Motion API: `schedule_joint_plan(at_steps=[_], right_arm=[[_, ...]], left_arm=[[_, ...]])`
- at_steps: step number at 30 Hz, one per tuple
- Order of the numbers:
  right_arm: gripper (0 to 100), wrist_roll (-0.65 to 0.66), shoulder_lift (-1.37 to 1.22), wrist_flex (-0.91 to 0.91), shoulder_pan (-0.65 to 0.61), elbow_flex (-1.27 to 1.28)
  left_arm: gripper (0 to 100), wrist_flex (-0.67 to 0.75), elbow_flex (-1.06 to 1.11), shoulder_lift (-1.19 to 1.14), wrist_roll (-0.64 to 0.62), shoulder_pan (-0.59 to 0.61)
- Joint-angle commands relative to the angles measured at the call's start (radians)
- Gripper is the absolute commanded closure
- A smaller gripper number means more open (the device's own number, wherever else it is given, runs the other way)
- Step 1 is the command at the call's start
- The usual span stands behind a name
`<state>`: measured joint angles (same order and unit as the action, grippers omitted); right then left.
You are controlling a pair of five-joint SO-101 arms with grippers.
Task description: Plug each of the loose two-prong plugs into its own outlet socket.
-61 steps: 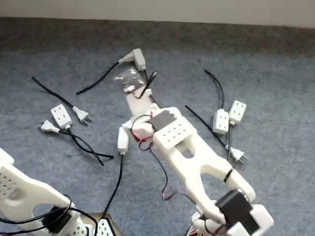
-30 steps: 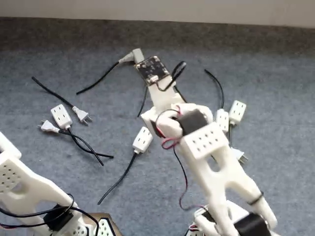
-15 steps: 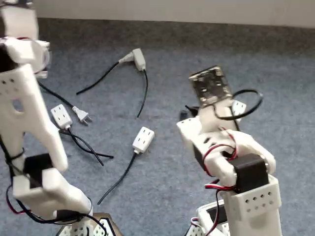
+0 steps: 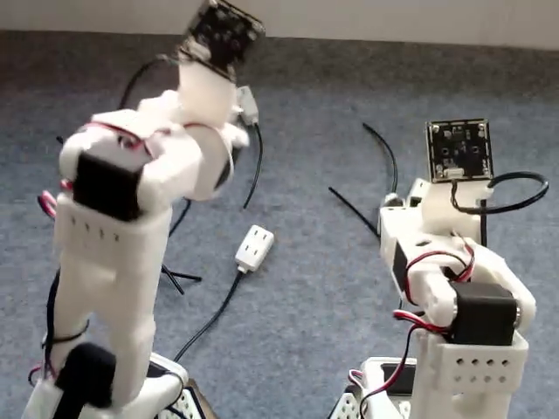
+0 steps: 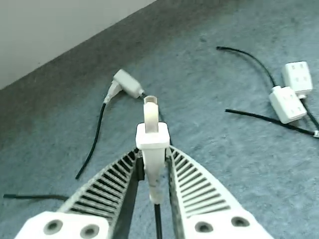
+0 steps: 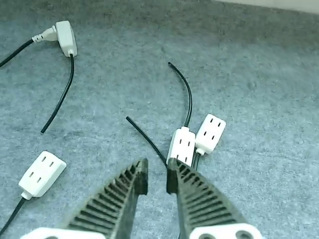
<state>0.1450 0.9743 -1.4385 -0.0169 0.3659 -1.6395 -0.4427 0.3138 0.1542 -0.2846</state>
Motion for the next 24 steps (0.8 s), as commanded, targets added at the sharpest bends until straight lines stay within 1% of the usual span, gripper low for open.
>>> schedule_joint_plan(at_steps=[1, 4, 6, 8, 11, 14, 16, 18, 21, 24], right_arm=[[91.5, 0.011, 0.012, -0.002, 0.010, -0.054], [91.5, 0.011, 0.012, 0.002, 0.010, -0.056], [91.6, 0.011, 0.012, 0.005, 0.008, -0.056], [93.9, 0.011, 0.012, 0.008, 0.008, -0.059], [99.5, 0.011, 0.012, 0.019, 0.008, -0.088], [99.1, 0.005, 0.012, 0.019, -0.012, -0.165], [99.1, 0.011, 0.012, 0.012, -0.097, -0.240], [99.1, 0.012, 0.010, 0.001, -0.228, -0.311], [99.1, 0.006, 0.002, -0.015, -0.446, -0.390], [99.1, 0.005, 0.002, 0.001, -0.636, -0.403]], left_arm=[[99, 0.176, 0.257, 0.234, -0.011, -0.105], [99, 0.365, 0.538, 0.400, -0.011, -0.128], [99, 0.523, 0.743, 0.519, -0.012, -0.133], [99, 0.700, 0.944, 0.642, -0.025, -0.127], [99, 0.914, 1.196, 0.809, -0.129, -0.125], [99, 1.076, 1.392, 0.957, -0.227, -0.131], [99, 1.171, 1.501, 1.038, -0.287, -0.131], [99, 1.249, 1.590, 1.106, -0.338, -0.133], [99, 1.312, 1.685, 1.188, -0.385, -0.133], [99, 1.346, 1.742, 1.241, -0.431, -0.134]])
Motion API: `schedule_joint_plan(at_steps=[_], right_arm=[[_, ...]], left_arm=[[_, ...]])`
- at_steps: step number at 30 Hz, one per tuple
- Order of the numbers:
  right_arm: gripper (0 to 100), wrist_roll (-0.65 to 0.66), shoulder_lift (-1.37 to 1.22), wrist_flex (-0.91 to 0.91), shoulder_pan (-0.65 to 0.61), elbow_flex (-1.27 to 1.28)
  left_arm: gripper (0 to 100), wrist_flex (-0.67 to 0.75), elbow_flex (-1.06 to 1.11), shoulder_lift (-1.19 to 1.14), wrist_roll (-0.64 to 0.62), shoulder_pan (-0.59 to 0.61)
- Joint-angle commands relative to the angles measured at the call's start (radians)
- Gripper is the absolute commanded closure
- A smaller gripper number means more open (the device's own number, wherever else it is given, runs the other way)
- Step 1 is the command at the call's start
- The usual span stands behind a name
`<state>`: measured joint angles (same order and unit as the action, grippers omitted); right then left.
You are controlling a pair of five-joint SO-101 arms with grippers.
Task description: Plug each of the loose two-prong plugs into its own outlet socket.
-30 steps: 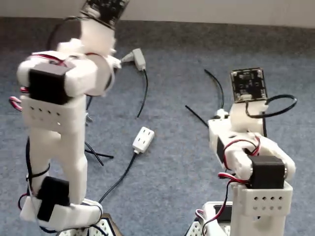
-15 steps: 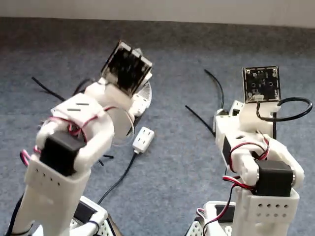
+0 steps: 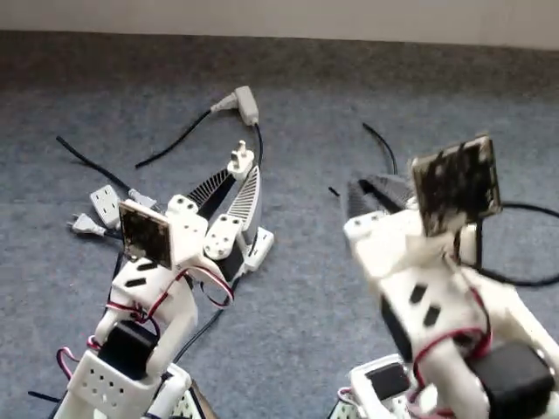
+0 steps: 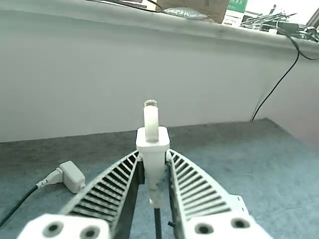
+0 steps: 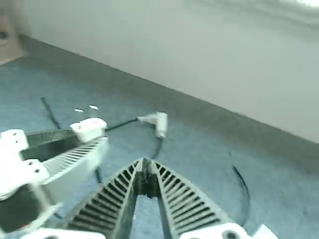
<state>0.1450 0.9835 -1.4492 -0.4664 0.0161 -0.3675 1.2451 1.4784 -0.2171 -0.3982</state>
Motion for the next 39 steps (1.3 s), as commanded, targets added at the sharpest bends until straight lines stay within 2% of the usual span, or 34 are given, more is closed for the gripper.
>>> schedule_joint_plan(at_steps=[1, 3, 8, 13, 16, 22, 26, 33, 35, 39], right_arm=[[99.1, 0.005, -0.007, 0.030, -0.232, -0.047], [99.1, 0.011, -0.019, 0.054, -0.297, -0.044], [99.1, 0.012, -0.179, 0.061, -0.352, -0.059], [99.1, 0.083, -0.306, 0.058, -0.473, -0.124], [99.1, 0.101, -0.341, 0.065, -0.469, -0.122], [99.1, 0.106, -0.346, 0.067, -0.255, -0.122], [99.1, 0.167, -0.352, 0.085, -0.068, -0.045], [99.1, 0.189, -0.346, 0.447, 0.242, 0.418], [99.1, 0.190, -0.344, 0.526, 0.292, 0.509], [99.1, 0.190, -0.344, 0.538, 0.318, 0.475]], left_arm=[[99, 0.084, 0.070, 0.091, -0.075, -0.031], [99, 0.100, 0.096, 0.117, -0.083, -0.074], [99, 0.104, 0.111, 0.131, -0.074, -0.197], [99, 0.104, 0.125, 0.139, -0.006, -0.214], [99, 0.104, 0.133, 0.140, -0.005, -0.214], [99, 0.103, 0.125, 0.142, -0.006, -0.213], [99, 0.101, 0.102, 0.151, -0.009, -0.213], [99, 0.098, 0.074, 0.323, -0.011, -0.163], [99, 0.075, 0.074, 0.351, -0.011, -0.139], [99, 0.061, 0.104, 0.351, -0.011, -0.134]])
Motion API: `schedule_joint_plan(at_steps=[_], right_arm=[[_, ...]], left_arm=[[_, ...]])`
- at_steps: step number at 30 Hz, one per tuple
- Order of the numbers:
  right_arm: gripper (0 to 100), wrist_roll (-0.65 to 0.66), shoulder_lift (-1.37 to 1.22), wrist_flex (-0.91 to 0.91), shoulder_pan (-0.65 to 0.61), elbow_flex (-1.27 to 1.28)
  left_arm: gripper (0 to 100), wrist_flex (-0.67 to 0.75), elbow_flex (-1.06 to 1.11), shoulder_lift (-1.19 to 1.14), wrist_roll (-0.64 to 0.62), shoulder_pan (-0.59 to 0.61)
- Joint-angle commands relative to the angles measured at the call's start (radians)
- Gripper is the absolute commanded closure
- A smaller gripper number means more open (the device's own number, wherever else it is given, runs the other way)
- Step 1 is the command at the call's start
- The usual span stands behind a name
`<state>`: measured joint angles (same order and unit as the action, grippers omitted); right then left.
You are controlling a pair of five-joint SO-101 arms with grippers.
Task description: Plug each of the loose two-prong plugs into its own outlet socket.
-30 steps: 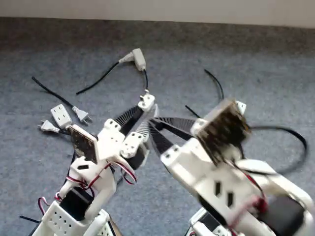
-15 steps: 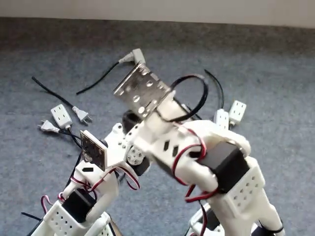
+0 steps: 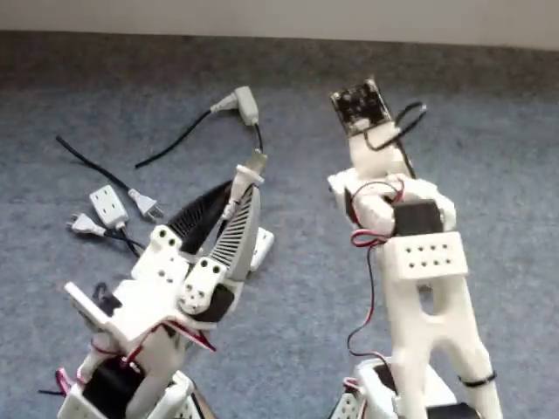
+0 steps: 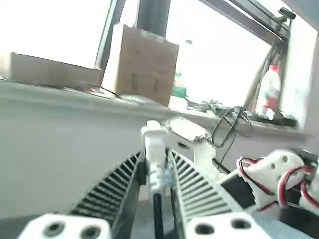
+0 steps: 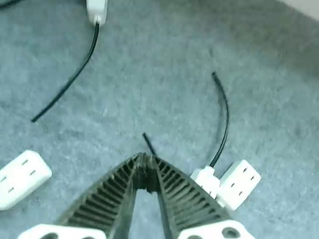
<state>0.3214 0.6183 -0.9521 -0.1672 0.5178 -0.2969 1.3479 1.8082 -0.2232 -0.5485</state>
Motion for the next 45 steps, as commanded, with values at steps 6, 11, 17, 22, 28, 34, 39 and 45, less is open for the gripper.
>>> schedule_joint_plan(at_steps=[6, 11, 17, 22, 28, 34, 39, 45], right_arm=[[99.1, 0.014, 0.079, -0.059, 0.016, -0.193], [99.1, 0.014, 0.157, -0.223, -0.062, -0.387], [99.1, 0.008, 0.234, -0.412, -0.234, -0.608], [99.1, 0.003, 0.191, -0.412, -0.443, -0.598], [99.1, 0.003, 0.125, -0.269, -0.478, -0.455], [99.1, 0.009, 0.124, -0.124, -0.456, -0.237], [99.1, 0.011, 0.124, 0.016, -0.295, -0.070], [99.1, 0.011, 0.127, 0.035, -0.159, -0.062]], left_arm=[[99, -0.009, 0.054, 0.021, -0.005, 0.022], [99, -0.008, 0.111, 0.021, -0.005, 0.024], [99, -0.008, 0.179, 0.021, -0.003, 0.059], [99, -0.008, 0.170, 0.021, -0.005, 0.015], [99, -0.008, 0.166, 0.021, -0.005, 0.005], [99, -0.008, 0.165, 0.021, -0.005, 0.007], [99, -0.008, 0.163, 0.021, -0.005, 0.007], [99, -0.008, 0.163, 0.021, -0.003, 0.007]])
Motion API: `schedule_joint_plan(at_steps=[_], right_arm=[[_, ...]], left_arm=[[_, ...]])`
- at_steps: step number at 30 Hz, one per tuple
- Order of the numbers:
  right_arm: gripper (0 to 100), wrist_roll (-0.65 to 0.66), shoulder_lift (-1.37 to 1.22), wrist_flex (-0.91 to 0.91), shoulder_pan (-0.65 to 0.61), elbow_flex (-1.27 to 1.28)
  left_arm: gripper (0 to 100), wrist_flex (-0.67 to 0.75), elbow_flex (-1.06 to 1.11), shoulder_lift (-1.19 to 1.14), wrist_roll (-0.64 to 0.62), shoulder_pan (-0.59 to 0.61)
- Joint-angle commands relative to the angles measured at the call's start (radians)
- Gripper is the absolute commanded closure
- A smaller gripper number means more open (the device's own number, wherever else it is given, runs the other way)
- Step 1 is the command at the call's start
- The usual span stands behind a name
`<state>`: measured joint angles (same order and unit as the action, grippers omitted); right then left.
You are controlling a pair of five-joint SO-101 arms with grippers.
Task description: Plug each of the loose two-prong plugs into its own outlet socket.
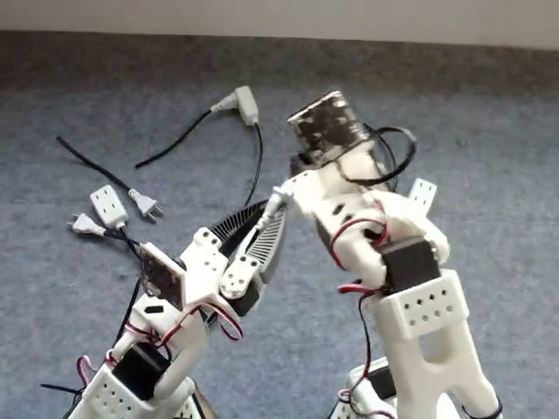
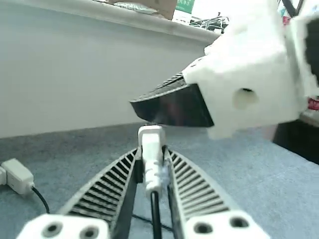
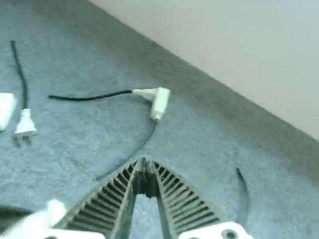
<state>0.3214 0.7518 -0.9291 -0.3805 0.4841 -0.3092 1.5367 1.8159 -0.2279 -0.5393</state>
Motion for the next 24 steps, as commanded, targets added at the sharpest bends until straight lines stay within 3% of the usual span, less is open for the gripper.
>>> schedule_joint_plan(at_steps=[1, 9, 12, 19, 24], right_arm=[[99.1, 0.011, -0.007, 0.007, 0.056, -0.054], [99.1, 0.009, -0.008, -0.226, 0.047, -0.484], [99.1, 0.011, -0.008, -0.369, 0.059, -0.605], [99.1, 0.005, -0.012, -0.690, 0.315, -0.610], [99.1, 0.005, -0.008, -0.811, 0.475, -0.460]], left_arm=[[99, 0.005, -0.025, 0.013, 0.002, -0.002], [99, 0.005, -0.015, 0.013, 0.005, 0.007], [99, 0.005, -0.013, 0.013, 0.000, 0.082], [99, -0.017, -0.137, -0.231, 0.005, 0.211], [99, -0.290, -0.495, -0.628, 0.097, 0.231]])
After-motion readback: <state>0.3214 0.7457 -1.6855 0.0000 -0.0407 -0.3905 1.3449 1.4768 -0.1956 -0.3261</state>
